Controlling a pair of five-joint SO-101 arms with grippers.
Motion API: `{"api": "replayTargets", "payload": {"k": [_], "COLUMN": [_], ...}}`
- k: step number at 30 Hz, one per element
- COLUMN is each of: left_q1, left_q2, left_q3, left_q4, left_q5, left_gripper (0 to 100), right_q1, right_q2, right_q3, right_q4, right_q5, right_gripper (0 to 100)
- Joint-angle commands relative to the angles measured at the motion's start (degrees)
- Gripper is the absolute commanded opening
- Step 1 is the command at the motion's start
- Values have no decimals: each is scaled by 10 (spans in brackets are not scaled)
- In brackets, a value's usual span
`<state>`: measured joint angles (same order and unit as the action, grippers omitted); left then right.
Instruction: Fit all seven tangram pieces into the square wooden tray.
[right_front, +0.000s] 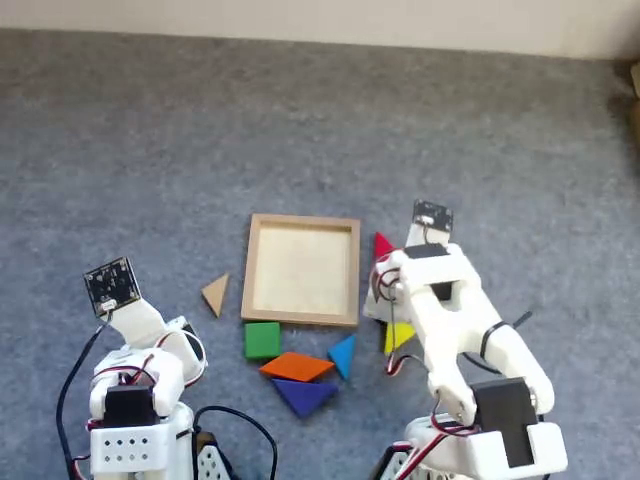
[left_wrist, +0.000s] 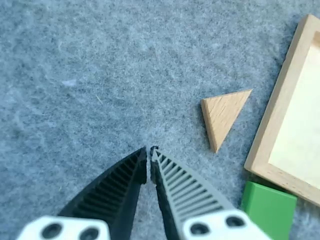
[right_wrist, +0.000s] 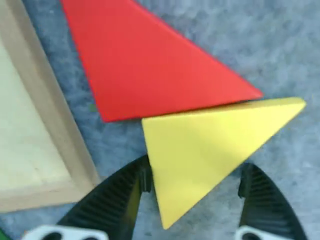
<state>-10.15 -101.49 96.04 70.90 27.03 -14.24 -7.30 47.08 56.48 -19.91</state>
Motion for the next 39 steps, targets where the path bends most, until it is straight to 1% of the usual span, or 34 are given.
{"api": "replayTargets", "payload": {"k": [1,5,9,14,16,25,31,36,39], "left_q1": [12,12,12,12,12,12,12,12,12], "left_q2": [4,4,4,4,4,4,4,4,4], "left_q3": [13,13,13,13,13,13,13,13,13], "left_q4": [3,3,3,3,3,3,3,3,3], "left_q5": [-4,-4,-4,-4,-4,-4,-4,-4,-4], "left_gripper": [43,43,43,43,43,43,43,43,43], "right_q1": [36,42,62,108,124,133,131,124,91], "right_q2": [0,0,0,0,0,-12,-125,-204,-209], "right_q3": [-17,-42,-54,-55,-55,-88,-85,-77,-77], "right_q4": [50,103,162,171,171,176,179,191,190], "right_q5": [93,172,266,353,367,368,363,274,207], "right_gripper": [289,289,289,287,287,286,286,286,289]}}
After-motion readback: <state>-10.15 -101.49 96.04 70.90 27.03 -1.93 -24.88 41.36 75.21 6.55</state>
